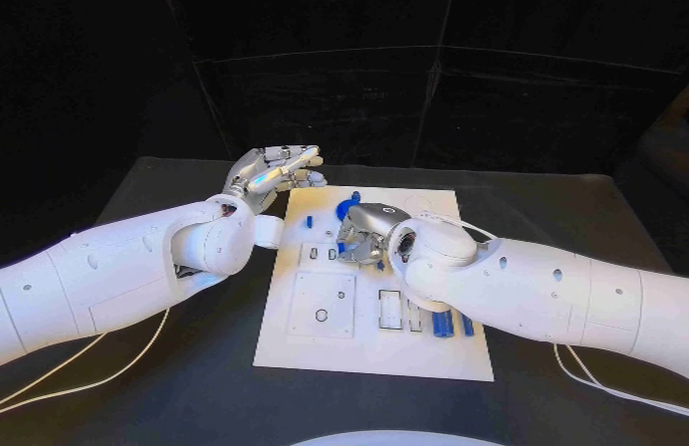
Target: Assemble the parts on the task board
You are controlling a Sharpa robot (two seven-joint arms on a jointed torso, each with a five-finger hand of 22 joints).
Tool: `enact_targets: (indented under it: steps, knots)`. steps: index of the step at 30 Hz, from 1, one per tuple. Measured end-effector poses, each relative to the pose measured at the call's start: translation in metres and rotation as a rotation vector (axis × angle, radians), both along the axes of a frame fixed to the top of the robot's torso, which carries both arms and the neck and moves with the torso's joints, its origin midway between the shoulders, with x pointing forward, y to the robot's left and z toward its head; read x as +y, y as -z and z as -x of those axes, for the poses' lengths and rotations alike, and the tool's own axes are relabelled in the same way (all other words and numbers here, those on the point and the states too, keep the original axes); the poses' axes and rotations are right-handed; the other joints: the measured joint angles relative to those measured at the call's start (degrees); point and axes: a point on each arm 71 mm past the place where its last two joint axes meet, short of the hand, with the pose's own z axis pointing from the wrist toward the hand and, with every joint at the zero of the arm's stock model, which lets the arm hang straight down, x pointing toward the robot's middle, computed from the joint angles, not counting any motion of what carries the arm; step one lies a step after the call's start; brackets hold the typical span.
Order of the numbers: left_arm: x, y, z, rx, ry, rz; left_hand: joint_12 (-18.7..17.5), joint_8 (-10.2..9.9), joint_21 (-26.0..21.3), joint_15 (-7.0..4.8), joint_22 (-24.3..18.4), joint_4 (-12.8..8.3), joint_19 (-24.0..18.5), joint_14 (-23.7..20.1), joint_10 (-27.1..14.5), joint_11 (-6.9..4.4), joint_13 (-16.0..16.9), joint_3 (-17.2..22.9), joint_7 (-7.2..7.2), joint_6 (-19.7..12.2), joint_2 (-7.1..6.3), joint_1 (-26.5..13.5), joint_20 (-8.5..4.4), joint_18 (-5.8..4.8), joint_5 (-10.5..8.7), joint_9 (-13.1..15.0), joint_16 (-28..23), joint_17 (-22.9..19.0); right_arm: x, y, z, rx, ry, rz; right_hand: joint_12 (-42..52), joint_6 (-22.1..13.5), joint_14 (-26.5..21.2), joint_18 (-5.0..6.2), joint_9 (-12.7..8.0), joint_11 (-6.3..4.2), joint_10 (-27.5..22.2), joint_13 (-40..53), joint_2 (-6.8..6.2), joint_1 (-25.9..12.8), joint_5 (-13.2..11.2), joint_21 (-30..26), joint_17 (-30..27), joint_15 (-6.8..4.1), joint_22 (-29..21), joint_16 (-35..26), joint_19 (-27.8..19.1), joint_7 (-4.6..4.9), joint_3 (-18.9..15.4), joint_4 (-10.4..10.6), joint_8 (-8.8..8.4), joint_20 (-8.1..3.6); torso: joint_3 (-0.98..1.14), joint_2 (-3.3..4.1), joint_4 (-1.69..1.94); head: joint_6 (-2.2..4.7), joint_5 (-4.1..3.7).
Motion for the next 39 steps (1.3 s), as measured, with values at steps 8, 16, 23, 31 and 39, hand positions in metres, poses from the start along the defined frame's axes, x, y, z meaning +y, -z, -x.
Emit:
enact_targets:
  steps: [8, 16, 23, 31, 39]
  knots:
    - [0.0002, 0.0001, -0.0001, 0.0, 0.0, 0.0, 0.0, 0.0, 0.0, 0.0, 0.01, 0.0, 0.0, 0.0, 0.0, 0.0, 0.0, 0.0, 0.0, 0.0, 0.0, 0.0, 0.0, 0.0, 0.0, 0.0, 0.0, -0.01, 0.0006, 0.0008, -0.0005, 0.003, -0.003, 0.013, 0.0, -0.29, 0.0, 0.0, 0.07, 0.0, 0.0, 0.0, -1.29, -1.3, 0.05, 0.0, 0.03, 0.0, 0.0, 0.0, 0.0, 0.3, 0.08, -0.06, -0.54, 0.0, -0.01, 0.01, 0.0, -0.1, -0.02]
    - [0.0003, 0.0001, -0.0002, 0.0, -0.001, 0.0, 0.0, 0.0, 0.0, 0.0, 0.01, 0.0, 0.0, 0.0, 0.0, 0.0, 0.0, 0.0, 0.0, 0.0, 0.0, 0.0, 0.0, 0.0, 0.0, 0.0, 0.0, -0.01, 0.0007, 0.0028, 0.0002, 0.013, -0.006, 0.027, 0.0, -0.69, 0.0, 0.0, -0.05, 0.0, 0.0, 0.0, -2.08, -2.1, 0.05, 0.0, 0.02, 0.0, 0.0, 0.0, 0.0, 0.71, 0.09, -0.07, -1.19, 0.0, -0.01, 0.01, 0.0, -0.17, 0.01]
    - [0.0005, 0.0002, -0.0003, 0.0, -0.002, -0.001, 0.0, 0.0, 0.0, 0.0, 0.01, 0.0, 0.0, 0.0, 0.0, 0.0, 0.0, 0.0, 0.0, 0.0, 0.0, 0.0, 0.0, 0.0, 0.0, 0.0, 0.0, -0.01, 0.0012, 0.0024, 0.0006, 0.015, -0.009, 0.032, 0.0, -0.69, 0.0, 0.0, -0.04, 0.0, 0.0, 0.0, -2.69, -2.71, 0.05, 0.0, 0.08, 0.0, 0.0, 0.0, 0.0, 0.7, -0.15, 0.17, -1.2, 0.0, 0.0, 0.0, 0.0, -0.26, 0.02]
    - [0.0007, 0.0002, -0.0004, 0.0, -0.002, -0.001, 0.0, 0.0, 0.0, 0.0, 0.02, 0.0, 0.0, 0.0, 0.0, 0.0, 0.0, 0.0, 0.0, 0.0, 0.0, 0.0, 0.0, 0.0, 0.0, 0.0, 0.0, -0.02, 0.0012, 0.0024, 0.0007, 0.015, -0.007, 0.033, 0.0, -1.59, 0.0, 0.0, 0.08, 0.0, 0.0, 0.0, -3.33, -3.34, -1.02, 0.0, 0.07, 0.0, 0.0, 0.0, 0.0, 0.84, -0.75, 0.41, -1.85, 0.0, 0.01, 0.01, -0.02, -0.3, 0.07]
    - [0.0008, 0.0003, -0.0005, 0.0, -0.002, -0.001, 0.0, 0.0, 0.0, 0.0, 0.02, 0.0, 0.0, 0.0, 0.0, 0.0, 0.0, 0.0, 0.0, 0.0, 0.0, 0.0, 0.0, 0.0, 0.0, 0.0, 0.0, -0.02, 0.0004, 0.0033, 0.0007, 0.012, 0.002, 0.029, 0.0, -5.44, 0.19, -0.01, -0.05, 0.64, 0.21, 0.0, -4.91, -5.7, -3.46, -0.24, 0.13, 0.63, 0.0, 0.3, 0.07, 1.54, -3.41, 1.8, -3.48, 0.34, 0.0, 0.01, -0.06, -0.34, 0.02]
